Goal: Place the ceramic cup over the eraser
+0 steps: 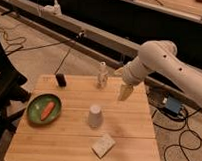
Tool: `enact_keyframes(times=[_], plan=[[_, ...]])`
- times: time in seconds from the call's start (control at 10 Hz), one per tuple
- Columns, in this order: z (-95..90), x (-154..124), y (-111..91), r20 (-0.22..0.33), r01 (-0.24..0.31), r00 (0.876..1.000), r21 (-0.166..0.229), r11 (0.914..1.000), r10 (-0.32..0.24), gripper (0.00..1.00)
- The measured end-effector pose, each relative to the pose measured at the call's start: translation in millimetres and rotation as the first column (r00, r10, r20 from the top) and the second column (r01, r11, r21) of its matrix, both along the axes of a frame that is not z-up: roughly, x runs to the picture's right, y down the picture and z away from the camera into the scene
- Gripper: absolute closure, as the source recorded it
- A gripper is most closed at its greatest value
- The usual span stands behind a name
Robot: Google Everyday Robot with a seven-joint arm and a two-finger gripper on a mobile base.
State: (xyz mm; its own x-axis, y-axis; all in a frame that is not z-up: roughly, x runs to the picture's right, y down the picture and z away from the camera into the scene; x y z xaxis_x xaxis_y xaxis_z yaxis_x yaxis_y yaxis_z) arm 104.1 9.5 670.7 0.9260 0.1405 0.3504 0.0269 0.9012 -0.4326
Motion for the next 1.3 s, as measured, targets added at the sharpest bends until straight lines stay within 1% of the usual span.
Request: enact_keyframes(times=[0.5, 0.7, 0.8, 0.9, 1.0, 1.1, 1.3], plan=[[0.4, -0.1, -0.9, -0.001, 0.000, 1.000, 0.003, 1.0000, 0.000, 0.20], [3.5, -2.1, -3.5, 0.002, -0.010, 1.000, 0.005, 0.9999, 0.010, 0.20], [12.5, -11.9, 2.5, 0.016, -0.030, 0.999, -0.025, 0.9992, 0.030, 0.20], [19.8, -14.4, 12.4, 0.020, -0.047, 0.999, -0.062, 0.9969, 0.049, 0.20], [26.4, -15.5, 21.8, 0.024, -0.068, 0.997, -0.098, 0.9929, 0.071, 0.20], [32.9, -17.5, 31.3, 0.029, -0.091, 0.995, -0.135, 0.9867, 0.095, 0.20], [43.8, -24.0, 50.1, 0.045, -0.129, 0.989, -0.207, 0.9699, 0.141, 0.20]])
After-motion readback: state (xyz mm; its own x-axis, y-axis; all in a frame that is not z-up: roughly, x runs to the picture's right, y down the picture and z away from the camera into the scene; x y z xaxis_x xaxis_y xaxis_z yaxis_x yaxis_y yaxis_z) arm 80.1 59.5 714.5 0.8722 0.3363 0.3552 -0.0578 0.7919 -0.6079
